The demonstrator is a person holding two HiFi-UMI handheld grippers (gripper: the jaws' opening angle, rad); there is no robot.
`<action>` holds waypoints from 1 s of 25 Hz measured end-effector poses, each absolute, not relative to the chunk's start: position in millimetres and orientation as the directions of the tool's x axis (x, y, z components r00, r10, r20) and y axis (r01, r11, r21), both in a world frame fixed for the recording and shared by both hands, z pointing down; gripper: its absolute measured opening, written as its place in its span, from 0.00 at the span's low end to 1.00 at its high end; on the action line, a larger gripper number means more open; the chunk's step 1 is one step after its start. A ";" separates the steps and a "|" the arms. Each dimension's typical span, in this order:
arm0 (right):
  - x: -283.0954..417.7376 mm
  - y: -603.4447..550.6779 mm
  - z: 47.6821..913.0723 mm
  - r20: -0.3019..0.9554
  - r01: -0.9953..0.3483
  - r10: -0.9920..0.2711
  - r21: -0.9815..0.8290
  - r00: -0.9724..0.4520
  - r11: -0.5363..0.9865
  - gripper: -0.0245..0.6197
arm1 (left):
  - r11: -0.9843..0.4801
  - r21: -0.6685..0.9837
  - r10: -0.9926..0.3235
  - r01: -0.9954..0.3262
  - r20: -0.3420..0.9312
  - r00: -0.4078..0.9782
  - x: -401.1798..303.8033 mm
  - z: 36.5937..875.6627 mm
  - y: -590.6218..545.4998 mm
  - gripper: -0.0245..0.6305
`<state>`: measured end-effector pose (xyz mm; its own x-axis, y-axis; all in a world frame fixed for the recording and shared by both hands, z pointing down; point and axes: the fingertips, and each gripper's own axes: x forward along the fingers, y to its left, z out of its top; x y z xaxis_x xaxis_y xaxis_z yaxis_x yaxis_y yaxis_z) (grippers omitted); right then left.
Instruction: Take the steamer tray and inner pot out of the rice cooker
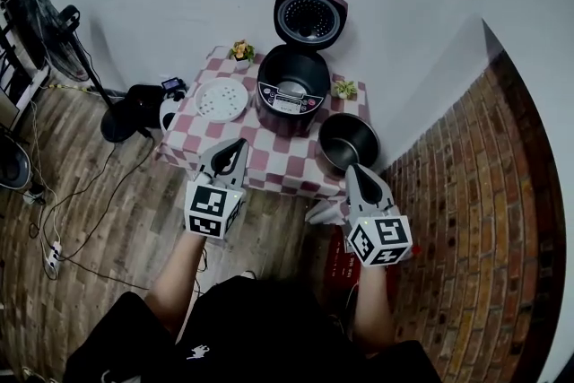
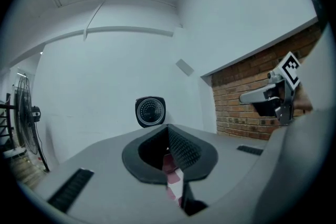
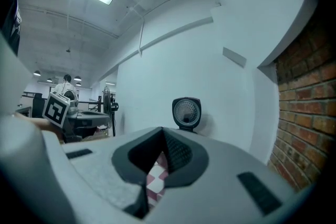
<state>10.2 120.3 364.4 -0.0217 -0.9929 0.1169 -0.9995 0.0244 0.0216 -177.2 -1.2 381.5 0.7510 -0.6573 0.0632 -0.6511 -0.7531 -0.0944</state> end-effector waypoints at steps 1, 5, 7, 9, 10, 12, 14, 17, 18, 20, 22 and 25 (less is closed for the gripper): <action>11.5 122.1 362.8 0.113 -1.000 -0.993 0.017 -0.022 0.024 0.04 | -0.751 -0.095 -0.660 -0.654 0.066 0.748 -176.5 381.9 0.4 0.04; 15.9 126.4 350.5 0.090 -1.000 -0.996 0.008 -0.021 0.022 0.04 | -0.747 -0.098 -0.664 -0.658 0.059 0.745 -173.1 372.6 5.3 0.04; 18.7 128.4 348.7 0.083 -1.000 -0.996 -0.001 -0.017 0.017 0.04 | -0.750 -0.101 -0.660 -0.653 0.048 0.750 -170.0 366.1 6.9 0.04; 21.3 130.6 350.5 0.082 -1.000 -0.997 -0.007 -0.011 0.010 0.04 | -0.757 -0.097 -0.652 -0.646 0.044 0.757 -166.1 363.7 8.7 0.04; 21.9 130.9 351.0 0.081 -1.000 -0.997 -0.009 -0.008 0.007 0.04 | -0.761 -0.092 -0.648 -0.643 0.041 0.761 -164.4 363.2 9.2 0.04; 21.4 131.3 351.1 0.076 -1.000 -0.997 -0.013 -0.006 0.005 0.04 | -0.766 -0.090 -0.642 -0.637 0.041 0.766 -162.5 363.9 10.3 0.04; 20.9 133.1 351.1 0.073 -1.000 -0.997 -0.016 -0.004 0.003 0.04 | -0.770 -0.092 -0.637 -0.632 0.046 0.769 -161.5 366.0 12.1 0.04; 21.5 135.7 351.8 0.076 -1.000 -0.997 -0.010 0.005 -0.005 0.04 | -0.772 -0.102 -0.634 -0.628 0.045 0.772 -162.0 364.9 13.0 0.04; 21.4 135.8 352.4 0.077 -1.000 -0.997 -0.006 0.008 -0.008 0.04 | -0.771 -0.106 -0.634 -0.627 0.044 0.772 -162.9 364.2 12.4 0.04; 20.7 135.3 353.4 0.079 -1.000 -0.997 -0.007 0.012 -0.012 0.04 | -0.771 -0.107 -0.634 -0.627 0.043 0.772 -164.6 363.7 10.8 0.04; 19.0 134.5 353.5 0.079 -1.000 -0.997 -0.009 0.015 -0.016 0.04 | -0.771 -0.104 -0.634 -0.628 0.044 0.772 -167.0 364.2 9.8 0.04; 15.1 134.7 351.5 0.076 -1.000 -0.997 -0.007 0.018 -0.019 0.04 | -0.773 -0.102 -0.633 -0.627 0.040 0.773 -170.5 364.0 9.6 0.04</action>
<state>15.1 134.7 351.5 0.0182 -0.9970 0.0757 -0.9998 -0.0188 -0.0066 -170.5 9.6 364.0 0.7734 -0.6326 0.0396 -0.6266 -0.7725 -0.1025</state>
